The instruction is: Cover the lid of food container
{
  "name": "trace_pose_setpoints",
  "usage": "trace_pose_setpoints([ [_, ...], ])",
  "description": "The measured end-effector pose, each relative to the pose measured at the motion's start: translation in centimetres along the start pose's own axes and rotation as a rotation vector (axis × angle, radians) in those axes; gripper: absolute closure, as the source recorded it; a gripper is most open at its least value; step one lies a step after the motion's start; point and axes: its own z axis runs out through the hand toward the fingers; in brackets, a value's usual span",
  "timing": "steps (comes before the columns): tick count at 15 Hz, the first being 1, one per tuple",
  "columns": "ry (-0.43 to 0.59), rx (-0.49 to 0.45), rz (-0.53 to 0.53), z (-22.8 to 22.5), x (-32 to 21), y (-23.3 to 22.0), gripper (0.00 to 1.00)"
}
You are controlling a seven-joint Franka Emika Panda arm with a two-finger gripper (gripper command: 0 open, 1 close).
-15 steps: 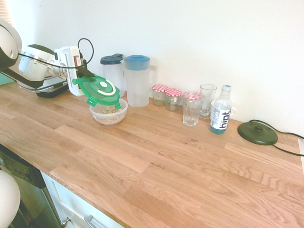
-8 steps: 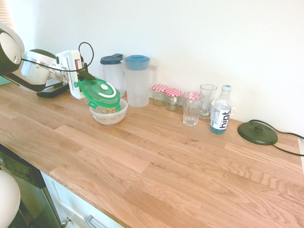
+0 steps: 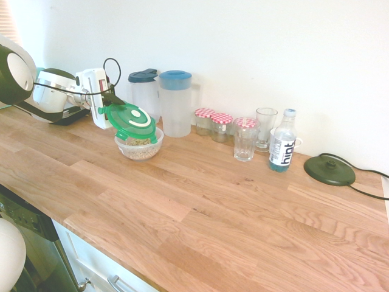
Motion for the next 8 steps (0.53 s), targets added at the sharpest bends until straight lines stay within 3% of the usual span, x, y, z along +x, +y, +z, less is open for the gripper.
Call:
trace_pose_setpoints([
  [8, 0.010, -0.002, 0.008, 0.4, 0.6, -1.3, 1.00],
])
